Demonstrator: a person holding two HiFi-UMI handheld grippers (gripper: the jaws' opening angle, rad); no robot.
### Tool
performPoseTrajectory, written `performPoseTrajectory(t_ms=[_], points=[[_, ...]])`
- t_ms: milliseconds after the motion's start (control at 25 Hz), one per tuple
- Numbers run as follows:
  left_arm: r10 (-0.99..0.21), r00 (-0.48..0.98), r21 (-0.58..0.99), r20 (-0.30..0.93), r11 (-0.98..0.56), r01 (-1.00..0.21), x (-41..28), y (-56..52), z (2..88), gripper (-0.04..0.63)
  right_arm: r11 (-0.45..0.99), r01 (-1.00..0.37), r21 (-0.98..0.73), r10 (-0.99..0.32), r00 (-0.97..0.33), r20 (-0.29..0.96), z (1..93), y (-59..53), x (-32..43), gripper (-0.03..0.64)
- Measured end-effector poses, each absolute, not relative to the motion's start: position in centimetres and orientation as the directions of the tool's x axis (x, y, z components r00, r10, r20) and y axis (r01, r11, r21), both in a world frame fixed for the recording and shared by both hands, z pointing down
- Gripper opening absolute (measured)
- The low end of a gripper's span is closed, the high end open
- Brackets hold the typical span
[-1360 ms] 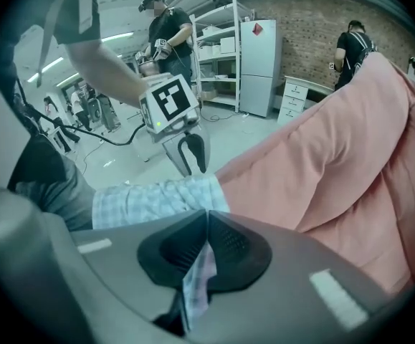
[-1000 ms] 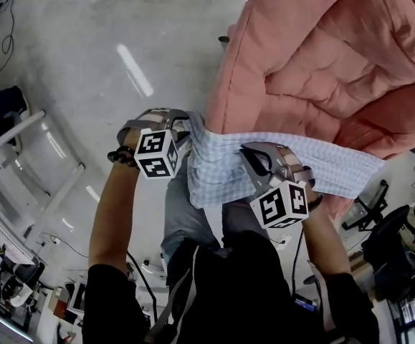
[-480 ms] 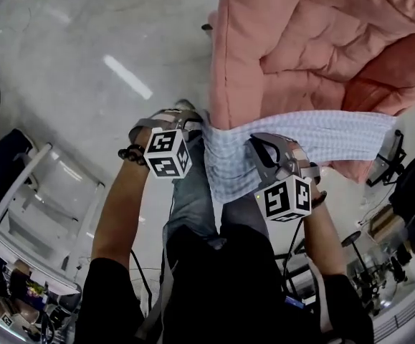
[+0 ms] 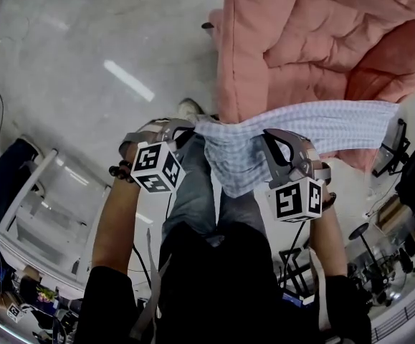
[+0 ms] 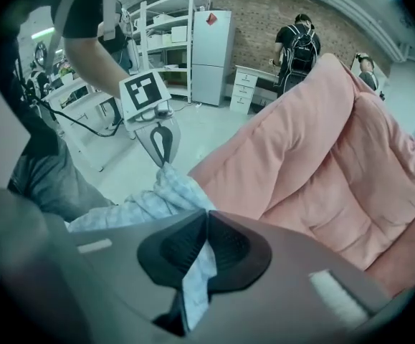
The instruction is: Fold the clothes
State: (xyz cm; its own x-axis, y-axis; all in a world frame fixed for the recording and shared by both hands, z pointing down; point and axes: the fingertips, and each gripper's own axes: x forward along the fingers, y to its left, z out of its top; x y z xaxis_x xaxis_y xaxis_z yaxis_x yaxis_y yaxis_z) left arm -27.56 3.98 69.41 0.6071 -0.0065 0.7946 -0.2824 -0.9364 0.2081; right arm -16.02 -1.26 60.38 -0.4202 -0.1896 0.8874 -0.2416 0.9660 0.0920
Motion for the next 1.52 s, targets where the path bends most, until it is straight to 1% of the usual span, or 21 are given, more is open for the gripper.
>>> performPoseTrajectory(t_ms=[280,520,760,920,1120,1320,1520], points=[[-0.089,0.57,0.162,0.817,-0.913,-0.375,-30.4,3.0,65.3,0.015,0.957,-0.226,0.182,-0.267,-0.442,0.856,57.7,-4.2,-17.3,0.012],[-0.192,0.553,0.11,0.811,-0.878,-0.466,-33.2,0.1,61.2,0.015,0.936,-0.22,0.274,-0.347,-0.466,0.814,54.9,-8.7,-19.5,0.012],[-0.247,0.506,0.052,0.826,-0.861,-0.506,-36.8,-3.2,59.7,0.015,0.921,-0.183,0.345,-0.39,-0.482,0.785,53.7,-11.6,-22.2,0.012],[-0.269,0.491,0.051,0.829,-0.838,-0.544,-38.6,-5.1,60.1,0.017,0.914,-0.199,0.354,-0.405,-0.49,0.772,53.8,-13.1,-23.7,0.012],[-0.261,0.501,0.076,0.825,-0.827,-0.557,-38.9,-6.1,61.9,0.017,0.903,-0.227,0.364,-0.429,-0.474,0.769,55.0,-14.1,-24.3,0.012],[-0.272,0.501,0.083,0.821,-0.813,-0.577,-38.4,-7.2,64.1,0.017,0.892,-0.251,0.376,-0.452,-0.454,0.768,56.0,-14.4,-23.9,0.012],[-0.297,0.512,0.111,0.806,-0.773,-0.625,-37.0,-8.5,66.4,0.018,0.881,-0.264,0.394,-0.473,-0.44,0.763,57.0,-14.7,-23.3,0.014]])
